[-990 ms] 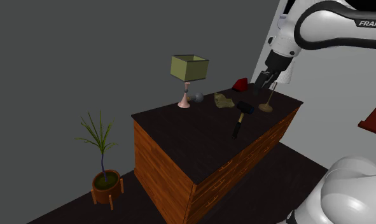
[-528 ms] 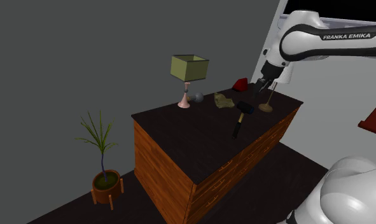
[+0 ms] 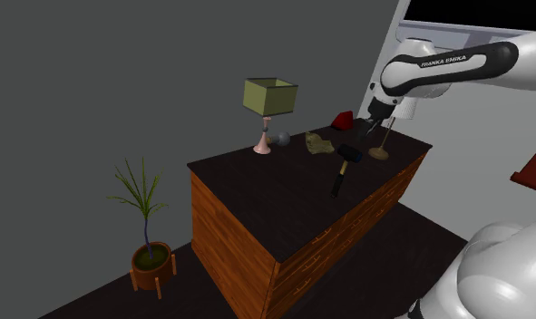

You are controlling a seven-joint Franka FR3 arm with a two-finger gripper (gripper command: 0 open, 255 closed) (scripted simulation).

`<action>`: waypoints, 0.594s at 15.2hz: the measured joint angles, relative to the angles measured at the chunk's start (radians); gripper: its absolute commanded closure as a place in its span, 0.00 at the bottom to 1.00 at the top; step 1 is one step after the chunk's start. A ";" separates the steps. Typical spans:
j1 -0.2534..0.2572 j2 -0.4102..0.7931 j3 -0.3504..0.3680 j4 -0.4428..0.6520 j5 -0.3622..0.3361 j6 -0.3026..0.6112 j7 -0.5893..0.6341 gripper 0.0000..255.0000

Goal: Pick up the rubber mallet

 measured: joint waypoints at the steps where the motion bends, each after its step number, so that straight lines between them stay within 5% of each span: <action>1: 0.006 0.042 -0.020 0.028 0.018 0.012 -0.028 0.00; 9: -0.003 0.371 -0.154 0.209 0.237 0.100 -0.314 0.00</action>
